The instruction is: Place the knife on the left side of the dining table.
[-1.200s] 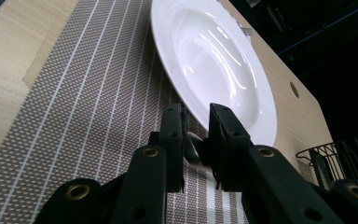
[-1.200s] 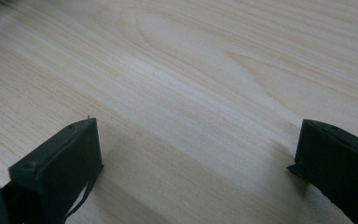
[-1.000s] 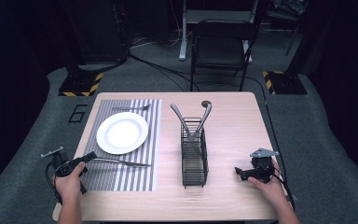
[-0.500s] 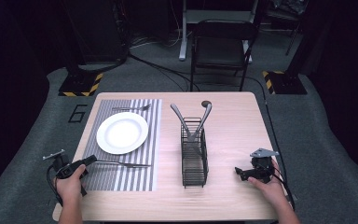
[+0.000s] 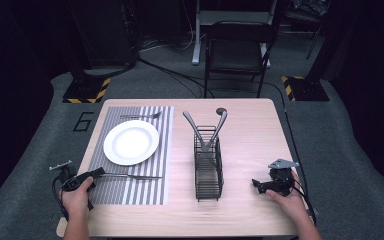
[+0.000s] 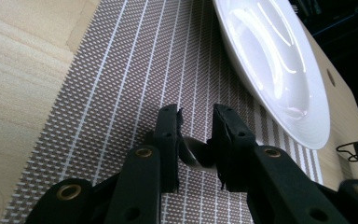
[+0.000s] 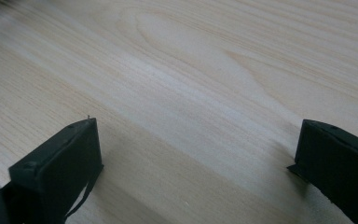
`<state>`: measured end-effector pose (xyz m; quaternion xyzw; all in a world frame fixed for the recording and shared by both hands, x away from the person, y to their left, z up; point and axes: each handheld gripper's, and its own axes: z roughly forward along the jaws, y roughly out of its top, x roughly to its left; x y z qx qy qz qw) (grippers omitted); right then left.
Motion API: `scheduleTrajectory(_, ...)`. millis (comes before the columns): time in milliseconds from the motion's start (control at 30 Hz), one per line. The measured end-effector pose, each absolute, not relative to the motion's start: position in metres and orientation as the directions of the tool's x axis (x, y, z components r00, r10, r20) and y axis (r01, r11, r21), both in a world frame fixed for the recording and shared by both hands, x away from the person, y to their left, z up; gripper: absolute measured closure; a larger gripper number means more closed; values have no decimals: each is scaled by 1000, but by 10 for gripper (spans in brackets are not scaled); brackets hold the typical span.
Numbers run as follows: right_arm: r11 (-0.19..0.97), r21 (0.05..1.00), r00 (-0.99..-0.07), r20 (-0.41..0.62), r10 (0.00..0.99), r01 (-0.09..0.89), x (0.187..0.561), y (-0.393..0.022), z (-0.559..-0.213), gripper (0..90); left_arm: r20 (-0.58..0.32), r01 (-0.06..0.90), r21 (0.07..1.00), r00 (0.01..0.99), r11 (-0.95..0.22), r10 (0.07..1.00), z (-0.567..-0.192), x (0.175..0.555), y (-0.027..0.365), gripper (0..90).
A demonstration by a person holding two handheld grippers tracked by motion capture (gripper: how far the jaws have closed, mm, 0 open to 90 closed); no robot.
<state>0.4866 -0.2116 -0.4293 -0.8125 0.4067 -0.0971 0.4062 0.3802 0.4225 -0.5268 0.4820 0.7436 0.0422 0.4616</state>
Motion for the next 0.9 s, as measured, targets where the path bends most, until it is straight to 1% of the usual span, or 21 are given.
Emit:
scheduleTrajectory(100, -348, -737, 656, -170, -735, -580, 487, -211, -429, 0, -630, 696, 510, -99, 506, 771, -528, 380, 424, 711)
scheduleTrajectory(133, -345, -738, 653, -170, -738, -581, 487, -211, -429, 0, -636, 686, 508, -109, 521, 764, -528, 381, 423, 709)
scheduleTrajectory(200, -348, -737, 656, -170, -735, -580, 487, -211, -429, 0, -633, 686, 512, -104, 517, 767, -528, 380, 423, 699)
scheduleTrajectory(233, -346, -737, 654, -169, -737, -580, 487, -211, -429, 0, -632, 682, 519, -100, 516, 769, -528, 380, 422, 680)
scheduleTrajectory(367, -348, -737, 656, -170, -735, -580, 487, -211, -429, 0, -613, 682, 535, -92, 499, 784, -527, 380, 421, 669)
scheduleTrajectory(567, -346, -737, 654, -170, -737, -580, 487, -211, -429, 0, -603, 690, 534, -93, 488, 792, -525, 379, 421, 644)
scheduleTrajectory(700, -346, -737, 655, -169, -736, -580, 487, -211, -429, 0, -578, 693, 548, -90, 468, 811, -523, 379, 419, 632)
scheduleTrajectory(767, -345, -738, 654, -170, -737, -580, 487, -211, -429, 0, -555, 682, 574, -82, 453, 828, -520, 379, 419, 620)
scheduleTrajectory(900, -345, -738, 654, -170, -737, -580, 487, -211, -429, 0, -558, 674, 581, -80, 457, 826, -518, 377, 421, 619)
